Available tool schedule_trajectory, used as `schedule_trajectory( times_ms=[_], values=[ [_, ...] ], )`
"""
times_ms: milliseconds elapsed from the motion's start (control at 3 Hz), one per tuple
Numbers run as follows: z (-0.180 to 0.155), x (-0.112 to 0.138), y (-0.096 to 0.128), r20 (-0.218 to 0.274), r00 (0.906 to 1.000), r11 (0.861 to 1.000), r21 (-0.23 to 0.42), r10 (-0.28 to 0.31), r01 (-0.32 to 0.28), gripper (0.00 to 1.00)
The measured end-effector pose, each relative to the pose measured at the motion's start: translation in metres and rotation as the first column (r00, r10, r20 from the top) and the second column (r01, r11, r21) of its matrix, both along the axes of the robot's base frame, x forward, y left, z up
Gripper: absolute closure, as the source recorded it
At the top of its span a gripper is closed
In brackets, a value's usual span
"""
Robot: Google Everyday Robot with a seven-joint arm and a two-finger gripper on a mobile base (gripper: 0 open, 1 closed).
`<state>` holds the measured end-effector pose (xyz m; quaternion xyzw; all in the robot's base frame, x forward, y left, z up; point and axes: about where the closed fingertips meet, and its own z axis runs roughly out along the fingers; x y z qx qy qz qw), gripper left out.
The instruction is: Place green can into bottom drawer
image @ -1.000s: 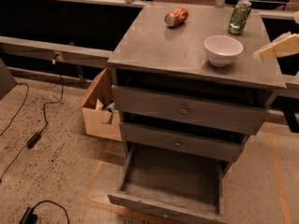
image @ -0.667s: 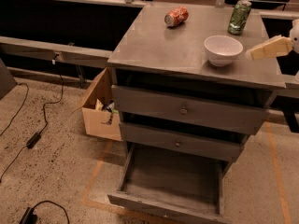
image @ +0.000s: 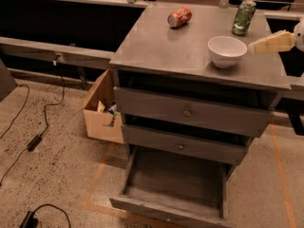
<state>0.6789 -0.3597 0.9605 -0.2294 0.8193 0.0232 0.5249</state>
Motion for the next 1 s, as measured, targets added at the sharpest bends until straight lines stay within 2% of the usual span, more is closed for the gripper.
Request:
schedule_trajectory(
  times_ms=[333, 667, 1000],
  values=[
    [-0.006, 0.012, -0.012, 0.031, 0.9979, 0.998, 0.012, -0.056, 0.056, 0.00],
    [-0.024, 0.062, -0.042, 0.108, 0.9781, 0.983, 0.055, -0.178, 0.173, 0.00],
    [-0.029, 0.111, -0.063, 0.169, 0.9481, 0.961, 0.117, -0.269, 0.252, 0.00]
  ],
)
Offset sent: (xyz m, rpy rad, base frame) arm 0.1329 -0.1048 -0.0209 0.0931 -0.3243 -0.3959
